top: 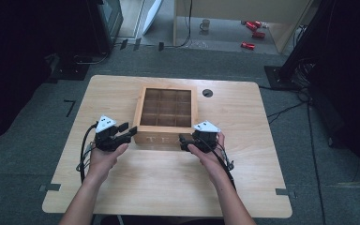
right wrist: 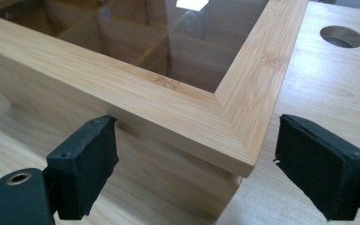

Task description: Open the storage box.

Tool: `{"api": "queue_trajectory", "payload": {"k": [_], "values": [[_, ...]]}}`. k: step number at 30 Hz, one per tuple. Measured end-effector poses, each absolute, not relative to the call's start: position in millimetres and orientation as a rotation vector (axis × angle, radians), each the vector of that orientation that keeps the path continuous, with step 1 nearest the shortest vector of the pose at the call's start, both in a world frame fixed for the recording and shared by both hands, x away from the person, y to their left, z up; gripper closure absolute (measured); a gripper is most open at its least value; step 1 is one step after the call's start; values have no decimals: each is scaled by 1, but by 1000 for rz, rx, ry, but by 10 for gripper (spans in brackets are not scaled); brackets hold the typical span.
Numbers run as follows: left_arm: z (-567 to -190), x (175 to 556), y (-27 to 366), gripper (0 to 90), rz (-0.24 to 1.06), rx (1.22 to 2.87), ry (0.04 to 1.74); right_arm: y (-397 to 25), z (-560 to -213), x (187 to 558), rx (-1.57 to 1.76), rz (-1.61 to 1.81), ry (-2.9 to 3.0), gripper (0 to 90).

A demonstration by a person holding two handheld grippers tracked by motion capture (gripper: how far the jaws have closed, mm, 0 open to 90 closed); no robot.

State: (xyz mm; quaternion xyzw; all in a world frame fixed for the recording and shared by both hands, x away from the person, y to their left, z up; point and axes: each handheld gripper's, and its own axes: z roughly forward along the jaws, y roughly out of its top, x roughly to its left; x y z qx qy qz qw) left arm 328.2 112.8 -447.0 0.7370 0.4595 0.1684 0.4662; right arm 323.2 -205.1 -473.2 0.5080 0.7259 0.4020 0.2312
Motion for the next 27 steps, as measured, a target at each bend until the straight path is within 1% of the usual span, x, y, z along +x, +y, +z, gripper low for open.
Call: {"api": "queue_trajectory", "payload": {"k": [1,3,5,12,18,19,22,23,27], "values": [[-452,329,111,521,403,1840,1133,-204,-472,324,1396,1102,1997,133],[-456,330,110,509,392,1858,1134,-202,-472,324,1385,1084,2001,133],[-464,332,105,501,383,1915,1135,-201,-471,324,1384,1088,2000,131],[-472,331,108,466,369,1949,1148,-202,-460,324,1348,1117,1964,125],[-489,321,122,266,346,2005,1212,-204,-438,328,1269,1147,1929,114],[-497,316,130,244,350,2015,1253,-204,-435,328,1260,1153,1923,114],[-504,310,138,208,357,2030,1283,-205,-425,333,1224,1165,1914,113],[-509,303,145,205,371,2040,1293,-205,-422,334,1213,1163,1911,112],[-510,293,151,203,394,2052,1287,-206,-414,339,1189,1170,1899,105]]}}
